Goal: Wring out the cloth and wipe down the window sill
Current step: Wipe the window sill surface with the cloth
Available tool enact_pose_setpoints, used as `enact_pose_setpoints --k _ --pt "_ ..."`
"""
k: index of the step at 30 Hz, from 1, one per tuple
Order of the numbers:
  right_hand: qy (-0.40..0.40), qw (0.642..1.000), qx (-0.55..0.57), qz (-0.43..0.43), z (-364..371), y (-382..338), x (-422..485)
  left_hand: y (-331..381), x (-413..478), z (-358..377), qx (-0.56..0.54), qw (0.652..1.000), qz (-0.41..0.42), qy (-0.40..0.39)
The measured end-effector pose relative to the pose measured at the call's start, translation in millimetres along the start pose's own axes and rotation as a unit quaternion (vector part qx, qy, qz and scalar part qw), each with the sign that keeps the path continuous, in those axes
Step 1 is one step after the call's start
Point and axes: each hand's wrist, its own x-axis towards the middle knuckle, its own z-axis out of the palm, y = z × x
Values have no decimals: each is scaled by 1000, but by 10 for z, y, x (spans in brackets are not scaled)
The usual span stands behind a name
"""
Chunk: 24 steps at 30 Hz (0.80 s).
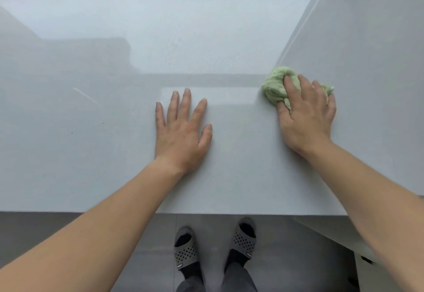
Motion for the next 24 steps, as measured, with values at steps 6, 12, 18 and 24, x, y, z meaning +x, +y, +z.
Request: enact_pose_setpoints --k 6,12,18,24 --pt "-35 969 -36 -242 67 -21 -612 111 199 -84 -49 996 -33 59" --pt "-6 996 3 -87 -94 20 832 238 886 -174 -85 992 -34 89" --pt "13 992 -8 -129 -40 -218 877 408 1455 -116 -64 995 -76 28" --pt "0 992 -10 -125 -216 -9 1707 459 1457 -78 -11 996 -91 16"
